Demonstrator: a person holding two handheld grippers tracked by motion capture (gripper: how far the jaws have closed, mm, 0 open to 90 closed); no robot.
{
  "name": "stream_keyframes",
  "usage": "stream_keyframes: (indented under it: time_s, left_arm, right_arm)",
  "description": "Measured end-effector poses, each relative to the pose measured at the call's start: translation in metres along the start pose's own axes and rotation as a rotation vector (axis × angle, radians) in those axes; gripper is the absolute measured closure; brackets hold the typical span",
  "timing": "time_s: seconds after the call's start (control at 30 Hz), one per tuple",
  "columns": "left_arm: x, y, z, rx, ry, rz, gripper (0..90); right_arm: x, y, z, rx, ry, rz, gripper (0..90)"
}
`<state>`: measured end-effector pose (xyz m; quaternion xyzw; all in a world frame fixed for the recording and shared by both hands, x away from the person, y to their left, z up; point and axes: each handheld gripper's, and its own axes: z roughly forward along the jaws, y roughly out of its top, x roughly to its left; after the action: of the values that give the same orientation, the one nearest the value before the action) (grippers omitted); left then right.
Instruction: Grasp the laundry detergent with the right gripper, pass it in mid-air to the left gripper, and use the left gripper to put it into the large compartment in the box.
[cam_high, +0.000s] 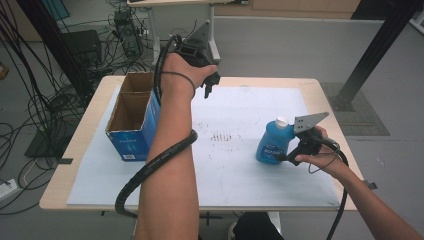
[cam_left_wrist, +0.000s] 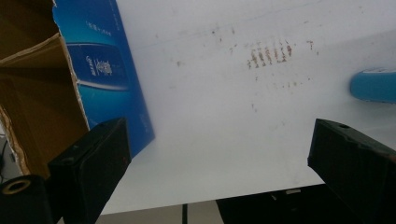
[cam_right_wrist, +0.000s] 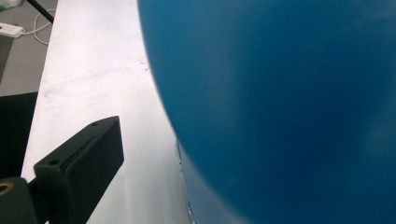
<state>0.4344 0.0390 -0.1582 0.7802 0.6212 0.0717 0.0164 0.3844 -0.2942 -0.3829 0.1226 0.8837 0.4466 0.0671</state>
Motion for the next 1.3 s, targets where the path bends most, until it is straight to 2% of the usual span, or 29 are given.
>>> stream_keyframes:
  time_s: [0.23,0.27,0.33,0.97,1.0,1.03,1.3]
  left_arm:
    - [-0.0006,0.0001,0.0009,0.000,-0.001,0.000,6.4]
    - [-0.0006,0.0001,0.0012,0.000,0.001,0.000,6.4]
    - [-0.0007,0.0002,0.0015,0.000,-0.001,0.001,6.4]
    - [-0.0003,0.0004,0.0014,-0.002,-0.002,0.000,6.4]
    - [-0.0003,0.0003,0.0013,-0.002,-0.002,0.000,6.4]
    - [-0.0004,0.0003,0.0014,-0.002,-0.003,0.000,6.4]
    - [-0.0008,0.0005,0.0007,-0.002,0.000,0.002,6.4]
  right_arm:
    - [0.0002,-0.0002,-0.0008,0.001,-0.002,0.004,2.2]
    - [0.0017,-0.0004,-0.0010,0.006,-0.002,0.021,2.3]
    - [0.0002,0.0000,-0.0005,0.001,-0.002,0.002,2.2]
    - [0.0012,0.0008,0.0001,-0.003,-0.003,-0.003,2.2]
    - [0.0025,0.0006,-0.0002,0.000,-0.004,0.013,2.2]
    - [0.0010,0.0008,-0.0001,-0.003,-0.003,-0.004,2.3]
    - [0.0016,0.0010,-0.0006,-0.001,-0.003,-0.003,2.2]
